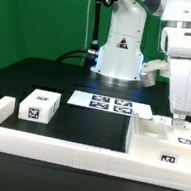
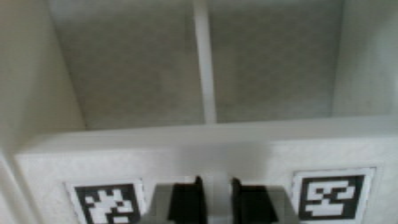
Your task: Assemble cabinet
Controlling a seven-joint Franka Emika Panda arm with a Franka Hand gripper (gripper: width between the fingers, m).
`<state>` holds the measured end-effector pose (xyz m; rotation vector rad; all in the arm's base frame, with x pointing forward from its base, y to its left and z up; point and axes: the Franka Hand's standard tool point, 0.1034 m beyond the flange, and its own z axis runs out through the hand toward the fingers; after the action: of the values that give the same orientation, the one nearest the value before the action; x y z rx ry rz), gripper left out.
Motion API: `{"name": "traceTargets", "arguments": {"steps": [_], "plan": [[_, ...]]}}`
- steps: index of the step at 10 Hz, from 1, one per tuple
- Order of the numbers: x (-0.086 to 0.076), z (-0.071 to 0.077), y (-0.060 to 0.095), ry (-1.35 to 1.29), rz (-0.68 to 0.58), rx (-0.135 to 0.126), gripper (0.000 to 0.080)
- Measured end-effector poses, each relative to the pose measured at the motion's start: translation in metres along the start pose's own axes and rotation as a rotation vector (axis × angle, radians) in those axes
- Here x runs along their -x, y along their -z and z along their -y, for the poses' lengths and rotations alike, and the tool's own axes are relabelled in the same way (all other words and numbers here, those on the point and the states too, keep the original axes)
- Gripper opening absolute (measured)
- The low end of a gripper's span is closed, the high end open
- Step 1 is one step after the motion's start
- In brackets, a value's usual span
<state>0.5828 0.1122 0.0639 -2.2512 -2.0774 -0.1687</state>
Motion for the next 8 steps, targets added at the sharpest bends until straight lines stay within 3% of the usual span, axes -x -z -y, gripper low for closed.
{"name": "traceTargets", "arguments": {"steps": [3, 4, 5, 6, 7, 8], "plan": [[0.001, 0.0, 0.0, -0.003, -0.001, 0.002, 0.0132], [0.0, 0.0, 0.001, -0.007, 0.0, 0.002, 0.0266], [-0.001, -0.003, 0.014, -0.011, 0.008, 0.004, 0.0465], [-0.004, -0.005, 0.026, -0.019, 0.014, 0.014, 0.0465], [-0.004, -0.005, 0.04, -0.02, 0.026, 0.02, 0.0606], [-0.004, -0.001, 0.051, -0.018, 0.036, 0.029, 0.0606]]}}
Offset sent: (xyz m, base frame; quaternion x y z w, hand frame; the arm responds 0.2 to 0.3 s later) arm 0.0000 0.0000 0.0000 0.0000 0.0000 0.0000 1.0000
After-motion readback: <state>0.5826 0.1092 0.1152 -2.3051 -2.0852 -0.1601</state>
